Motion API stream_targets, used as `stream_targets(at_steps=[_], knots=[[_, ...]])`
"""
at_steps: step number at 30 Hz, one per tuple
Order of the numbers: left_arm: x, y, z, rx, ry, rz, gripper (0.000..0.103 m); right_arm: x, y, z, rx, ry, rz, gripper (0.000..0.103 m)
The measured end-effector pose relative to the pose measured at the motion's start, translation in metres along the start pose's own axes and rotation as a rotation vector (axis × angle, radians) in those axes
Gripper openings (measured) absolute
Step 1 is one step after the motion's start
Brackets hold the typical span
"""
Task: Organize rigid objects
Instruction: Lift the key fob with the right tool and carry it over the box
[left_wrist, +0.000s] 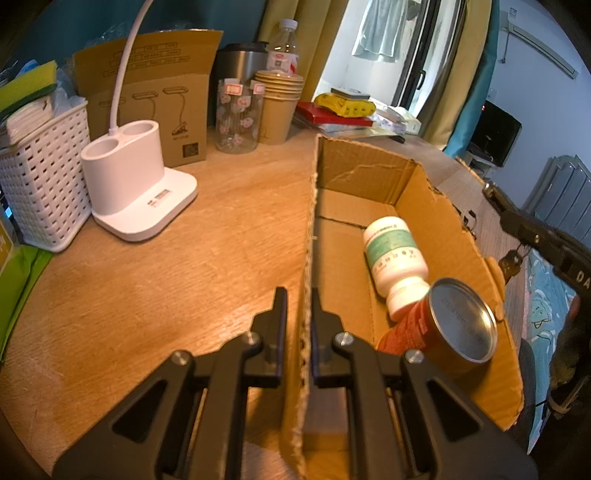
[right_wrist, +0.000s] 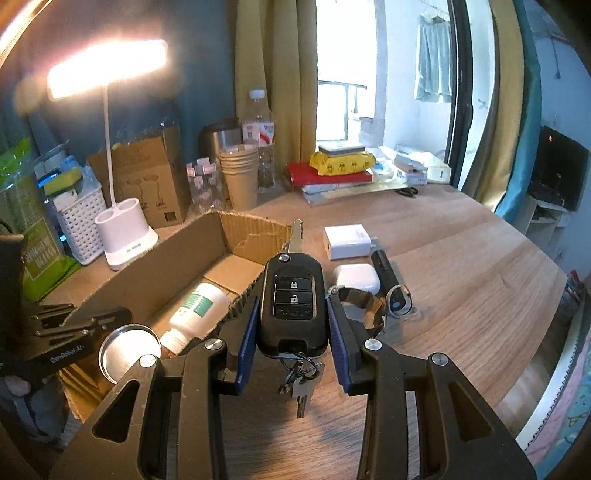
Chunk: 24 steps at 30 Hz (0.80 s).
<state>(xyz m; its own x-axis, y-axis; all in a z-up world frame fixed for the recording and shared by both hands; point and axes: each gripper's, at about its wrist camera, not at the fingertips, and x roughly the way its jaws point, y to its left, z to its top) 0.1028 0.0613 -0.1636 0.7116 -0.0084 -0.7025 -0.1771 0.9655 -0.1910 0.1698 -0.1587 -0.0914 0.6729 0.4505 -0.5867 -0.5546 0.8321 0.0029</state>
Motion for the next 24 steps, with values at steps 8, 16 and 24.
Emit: stream_targets(at_steps=[8, 16, 24], knots=[[0.000, 0.000, 0.000, 0.000, 0.001, 0.000, 0.011, -0.012, 0.006, 0.009, -0.003, -0.036, 0.010, 0.038], [0.001, 0.000, 0.000, 0.000, 0.001, 0.000, 0.011, -0.028, 0.020, 0.027, -0.030, -0.093, 0.022, 0.038], [0.001, 0.000, 0.000, 0.000, 0.001, 0.000, 0.011, -0.036, 0.044, 0.041, -0.072, -0.132, 0.062, 0.038]])
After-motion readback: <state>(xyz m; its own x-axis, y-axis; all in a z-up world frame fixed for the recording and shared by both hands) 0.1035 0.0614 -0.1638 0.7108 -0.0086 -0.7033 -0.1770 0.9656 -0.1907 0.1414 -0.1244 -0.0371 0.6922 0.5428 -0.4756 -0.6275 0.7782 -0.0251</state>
